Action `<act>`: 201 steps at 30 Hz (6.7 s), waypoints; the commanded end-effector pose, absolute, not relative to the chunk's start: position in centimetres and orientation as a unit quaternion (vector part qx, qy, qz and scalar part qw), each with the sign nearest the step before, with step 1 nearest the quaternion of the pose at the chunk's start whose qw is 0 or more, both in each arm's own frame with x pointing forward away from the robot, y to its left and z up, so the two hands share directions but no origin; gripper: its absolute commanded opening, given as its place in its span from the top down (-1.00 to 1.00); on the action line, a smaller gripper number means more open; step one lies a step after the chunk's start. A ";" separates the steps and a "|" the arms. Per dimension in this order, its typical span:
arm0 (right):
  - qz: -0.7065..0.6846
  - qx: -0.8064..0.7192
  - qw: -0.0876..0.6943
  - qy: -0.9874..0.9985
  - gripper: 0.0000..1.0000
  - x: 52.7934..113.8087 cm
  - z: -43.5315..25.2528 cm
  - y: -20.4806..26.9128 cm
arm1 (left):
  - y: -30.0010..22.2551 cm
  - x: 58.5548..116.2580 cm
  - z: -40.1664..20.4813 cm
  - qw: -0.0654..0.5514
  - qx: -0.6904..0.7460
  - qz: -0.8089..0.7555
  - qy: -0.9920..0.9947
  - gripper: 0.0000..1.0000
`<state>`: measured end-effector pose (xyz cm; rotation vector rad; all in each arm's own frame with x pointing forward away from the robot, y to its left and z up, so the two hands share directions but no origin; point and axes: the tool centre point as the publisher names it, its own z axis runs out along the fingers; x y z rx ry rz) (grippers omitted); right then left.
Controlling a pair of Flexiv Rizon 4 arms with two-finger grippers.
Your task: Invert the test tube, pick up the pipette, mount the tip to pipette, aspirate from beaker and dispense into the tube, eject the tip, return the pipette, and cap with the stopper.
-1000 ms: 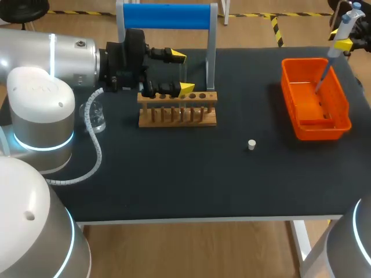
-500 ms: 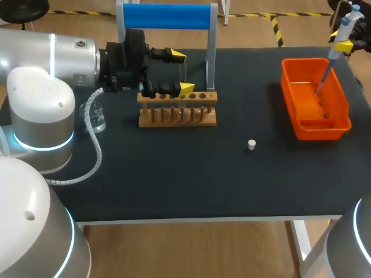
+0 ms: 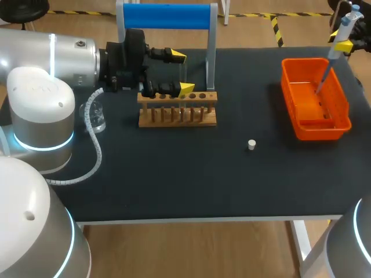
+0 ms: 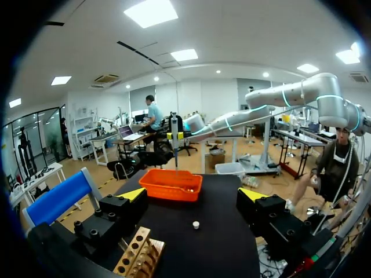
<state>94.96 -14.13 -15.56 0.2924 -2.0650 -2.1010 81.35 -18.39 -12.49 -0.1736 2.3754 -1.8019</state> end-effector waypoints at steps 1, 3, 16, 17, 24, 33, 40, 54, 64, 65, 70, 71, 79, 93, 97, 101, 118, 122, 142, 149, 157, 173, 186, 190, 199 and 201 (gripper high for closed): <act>-0.706 0.102 0.094 -0.695 1.00 95.4 -15.6 -14.4 | -18.4 81.3 -12.4 0.078 -0.059 -0.601 0.793 -1.00; -0.706 0.102 0.094 -0.695 1.00 95.4 -15.6 -14.4 | -18.4 81.3 -12.4 0.078 -0.059 -0.601 0.793 -1.00; -0.706 0.102 0.094 -0.695 1.00 95.4 -15.6 -14.4 | -26.9 84.0 -11.6 0.082 -0.118 -0.574 0.806 -1.00; -0.706 0.102 0.094 -0.695 1.00 95.4 -15.6 -14.4 | -27.8 84.3 -11.5 0.083 -0.122 -0.574 0.805 -1.00; -0.706 0.102 0.094 -0.695 1.00 95.4 -15.6 -14.4 | -35.0 86.5 -10.4 0.086 -0.134 -0.571 0.805 -1.00; -0.706 0.102 0.094 -0.695 1.00 95.4 -15.6 -14.4 | -43.6 89.1 -8.8 0.061 -0.102 -0.586 0.802 -1.00; -0.706 0.102 0.094 -0.695 1.00 95.4 -15.6 -14.4 | -44.4 89.3 -8.6 0.061 -0.091 -0.589 0.801 -1.00; -0.706 0.102 0.094 -0.695 1.00 95.4 -15.6 -14.4 | -44.4 89.3 -8.6 0.061 -0.091 -0.589 0.801 1.00; -0.706 0.102 0.094 -0.695 1.00 95.4 -15.6 -14.4 | -44.4 89.3 -8.6 0.061 -0.091 -0.589 0.801 1.00; -0.706 0.102 0.094 -0.695 1.00 95.4 -15.6 -14.4 | -44.4 89.3 -8.6 0.061 -0.091 -0.589 0.801 1.00; -0.706 0.102 0.094 -0.695 1.00 95.4 -15.6 -14.4 | -44.4 89.3 -8.6 0.061 -0.091 -0.589 0.801 1.00; -0.706 0.102 0.094 -0.695 1.00 95.4 -15.6 -14.4 | -44.4 89.3 -8.6 0.061 -0.091 -0.589 0.801 1.00; -0.706 0.102 0.094 -0.695 1.00 95.4 -15.6 -14.4 | -46.5 89.7 -8.2 0.068 -0.086 -0.595 0.796 1.00; -0.706 0.102 0.094 -0.695 1.00 95.4 -15.6 -14.4 | -50.4 91.2 -7.1 0.091 -0.080 -0.612 0.781 1.00; -0.706 0.102 0.094 -0.695 1.00 95.4 -15.6 -14.4 | -51.2 91.8 -6.6 0.094 -0.080 -0.614 0.779 1.00; -0.706 0.102 0.094 -0.695 1.00 95.4 -15.6 -14.4 | -51.9 92.2 -6.3 0.099 -0.084 -0.619 0.775 1.00; -0.706 0.102 0.094 -0.695 1.00 95.4 -15.6 -14.4 | -54.9 93.6 -6.9 0.113 -0.072 -0.668 0.732 1.00; -0.706 0.102 0.094 -0.695 1.00 95.4 -15.6 -14.4 | -54.8 93.9 -6.9 0.129 -0.069 -0.681 0.718 1.00; -0.706 0.102 0.094 -0.695 1.00 95.4 -15.6 -14.4 | -55.5 95.3 -6.4 0.136 -0.063 -0.697 0.701 1.00; -0.706 0.102 0.094 -0.695 1.00 95.4 -15.6 -14.4 | -55.8 95.2 -6.7 0.130 -0.065 -0.695 0.704 1.00; -0.706 0.102 0.094 -0.695 1.00 95.4 -15.6 -14.4 | -55.8 95.4 -7.0 0.130 -0.068 -0.694 0.705 1.00; -0.706 0.102 0.094 -0.695 1.00 95.4 -15.6 -14.4 | -55.9 95.4 -7.9 0.121 -0.072 -0.693 0.707 1.00; -0.706 0.102 0.094 -0.695 1.00 95.4 -15.6 -14.4 | -55.8 95.6 -8.6 0.119 -0.078 -0.690 0.709 1.00; -0.706 0.102 0.094 -0.695 1.00 95.4 -15.6 -14.4 | -55.8 95.6 -8.7 0.118 -0.079 -0.690 0.710 1.00; -0.706 0.102 0.094 -0.695 1.00 95.4 -15.6 -14.4 | -55.6 95.6 -9.1 0.119 -0.082 -0.689 0.710 1.00; -0.706 0.102 0.094 -0.695 1.00 95.4 -15.6 -14.4 | -55.6 95.6 -9.2 0.118 -0.083 -0.689 0.710 1.00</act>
